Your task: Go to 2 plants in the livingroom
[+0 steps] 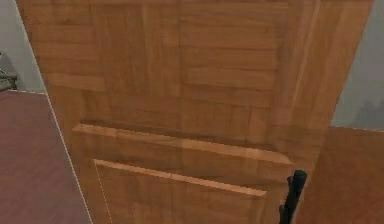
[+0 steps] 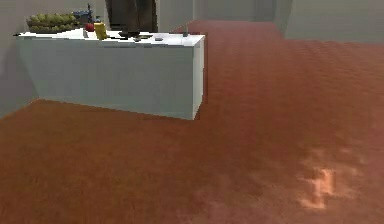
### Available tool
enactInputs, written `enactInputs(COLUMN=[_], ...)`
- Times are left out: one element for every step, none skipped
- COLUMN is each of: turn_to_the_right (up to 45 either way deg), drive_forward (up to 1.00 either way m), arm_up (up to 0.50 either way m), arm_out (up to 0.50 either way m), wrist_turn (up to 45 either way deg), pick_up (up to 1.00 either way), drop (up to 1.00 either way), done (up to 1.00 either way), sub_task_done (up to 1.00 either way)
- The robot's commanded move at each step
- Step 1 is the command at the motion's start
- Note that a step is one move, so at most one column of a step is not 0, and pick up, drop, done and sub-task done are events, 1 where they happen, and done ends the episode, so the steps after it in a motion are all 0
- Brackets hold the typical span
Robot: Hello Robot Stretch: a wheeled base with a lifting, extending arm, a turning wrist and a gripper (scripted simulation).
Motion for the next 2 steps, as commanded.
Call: enactInputs(turn_to_the_right=[-45.0,-15.0], drive_forward=[0.00,0.00], arm_up=[0.00,0.00], arm_out=[0.00,0.00], wrist_turn=[0.0,0.0], pick_up=[0.00,0.00], drop=[0.00,0.00], done=[0.00,0.00], sub_task_done=[0.00,0.00])
